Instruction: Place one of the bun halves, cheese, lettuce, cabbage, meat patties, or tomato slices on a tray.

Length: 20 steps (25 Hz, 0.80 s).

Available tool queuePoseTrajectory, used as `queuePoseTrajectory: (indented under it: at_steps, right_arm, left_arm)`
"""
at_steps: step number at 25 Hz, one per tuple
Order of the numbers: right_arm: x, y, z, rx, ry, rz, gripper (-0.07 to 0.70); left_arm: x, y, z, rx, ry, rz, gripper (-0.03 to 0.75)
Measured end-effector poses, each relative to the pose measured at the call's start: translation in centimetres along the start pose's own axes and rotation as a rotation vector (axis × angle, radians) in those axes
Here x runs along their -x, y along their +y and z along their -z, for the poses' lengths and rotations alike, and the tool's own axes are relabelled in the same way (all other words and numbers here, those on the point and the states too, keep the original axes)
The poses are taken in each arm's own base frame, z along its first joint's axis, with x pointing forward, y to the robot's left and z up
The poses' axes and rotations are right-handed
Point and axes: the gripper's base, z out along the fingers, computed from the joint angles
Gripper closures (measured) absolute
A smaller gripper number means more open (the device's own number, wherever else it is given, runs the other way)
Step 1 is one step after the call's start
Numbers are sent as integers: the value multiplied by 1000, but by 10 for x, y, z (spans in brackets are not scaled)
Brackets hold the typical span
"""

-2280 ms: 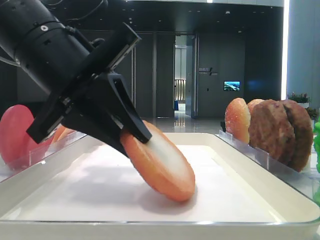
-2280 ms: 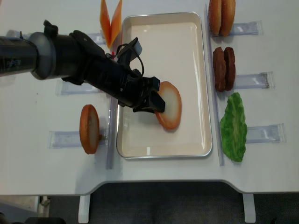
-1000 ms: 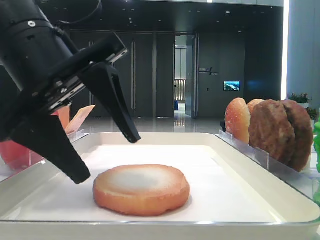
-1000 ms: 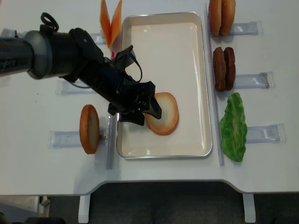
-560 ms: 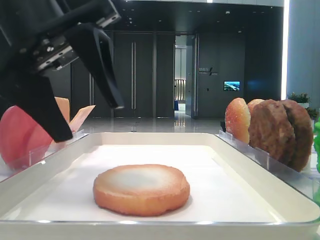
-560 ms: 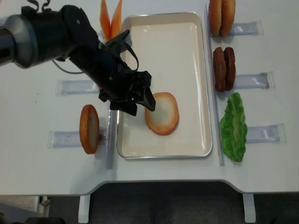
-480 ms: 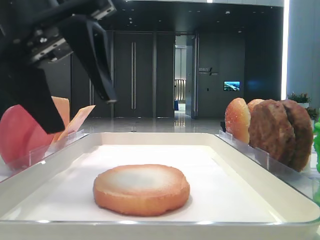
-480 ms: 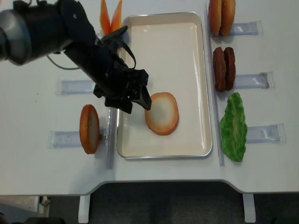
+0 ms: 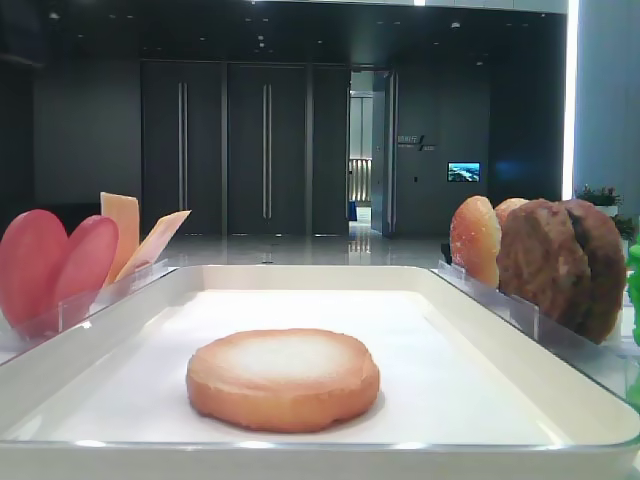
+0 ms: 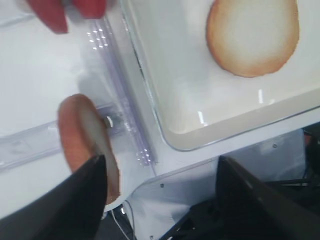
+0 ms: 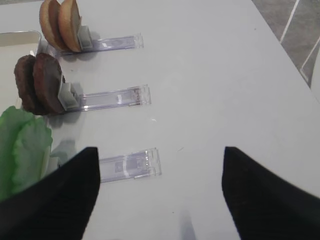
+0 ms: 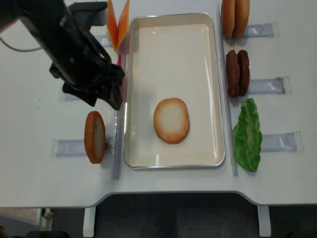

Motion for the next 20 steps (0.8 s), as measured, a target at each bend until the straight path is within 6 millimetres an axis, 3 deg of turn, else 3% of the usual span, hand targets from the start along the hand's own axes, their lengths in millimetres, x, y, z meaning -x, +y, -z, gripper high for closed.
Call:
queuePoseTrajectory:
  at_steps: [6,13,20]
  right_arm:
    - [0,0,0,0,0,0,142]
    - [0,0,0,0,0,0,142]
    - [0,0,0,0,0,0,142]
  left_arm:
    - [-10,6,27,51,-97,14,196]
    - [-10,15,33,117,-131,4,197]
    - [-16,66,59,189,-217,116,197]
